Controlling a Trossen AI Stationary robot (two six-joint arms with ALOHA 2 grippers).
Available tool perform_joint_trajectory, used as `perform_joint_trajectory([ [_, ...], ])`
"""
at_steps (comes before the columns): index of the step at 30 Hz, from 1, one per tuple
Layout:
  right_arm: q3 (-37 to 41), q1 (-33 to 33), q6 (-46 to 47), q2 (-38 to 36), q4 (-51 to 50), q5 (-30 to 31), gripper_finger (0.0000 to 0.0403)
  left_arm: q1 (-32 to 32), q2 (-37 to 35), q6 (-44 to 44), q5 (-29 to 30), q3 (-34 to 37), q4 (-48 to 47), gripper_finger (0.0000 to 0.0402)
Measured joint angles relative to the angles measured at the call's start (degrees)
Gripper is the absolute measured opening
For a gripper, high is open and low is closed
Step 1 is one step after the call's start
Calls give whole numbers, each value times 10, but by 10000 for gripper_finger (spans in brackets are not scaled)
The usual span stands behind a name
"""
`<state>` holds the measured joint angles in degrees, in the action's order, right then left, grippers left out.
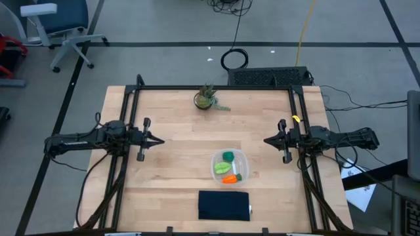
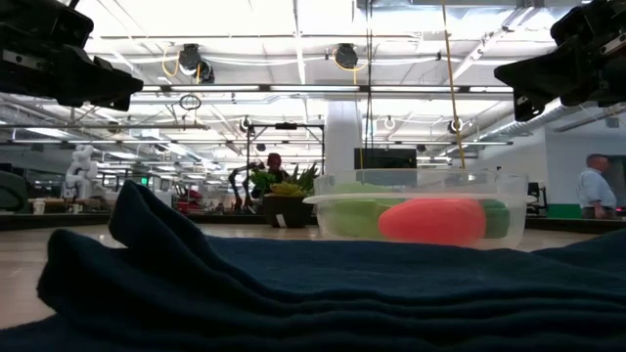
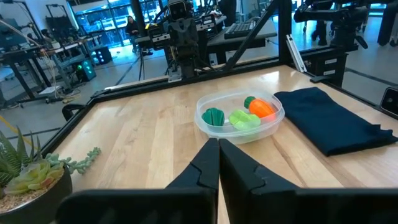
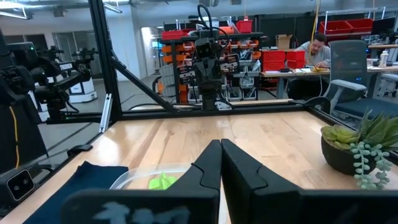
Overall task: Pick and placing Produce into tupperware
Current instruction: Return to Home Position
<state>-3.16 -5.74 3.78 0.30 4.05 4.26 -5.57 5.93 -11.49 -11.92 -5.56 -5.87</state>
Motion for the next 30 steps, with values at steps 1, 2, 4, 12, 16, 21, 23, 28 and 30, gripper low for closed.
perform_joint_trajectory([
  [1, 0, 0, 0, 0, 0, 0, 0, 0, 0, 0, 0, 0, 0, 9],
  [2, 0, 0, 0, 0, 0, 0, 0, 0, 0, 0, 0, 0, 0, 5],
  [4, 0, 0, 0, 0, 0, 0, 0, 0, 0, 0, 0, 0, 0, 2],
  [12, 0, 0, 0, 0, 0, 0, 0, 0, 0, 0, 0, 0, 0, 25],
  [16, 0, 0, 0, 0, 0, 0, 0, 0, 0, 0, 0, 0, 0, 32],
  [21, 0, 0, 0, 0, 0, 0, 0, 0, 0, 0, 0, 0, 0, 31],
  [23, 0, 0, 0, 0, 0, 0, 0, 0, 0, 0, 0, 0, 0, 33],
  [28, 0, 0, 0, 0, 0, 0, 0, 0, 0, 0, 0, 0, 0, 31],
  [30, 0, 0, 0, 0, 0, 0, 0, 0, 0, 0, 0, 0, 0, 31],
])
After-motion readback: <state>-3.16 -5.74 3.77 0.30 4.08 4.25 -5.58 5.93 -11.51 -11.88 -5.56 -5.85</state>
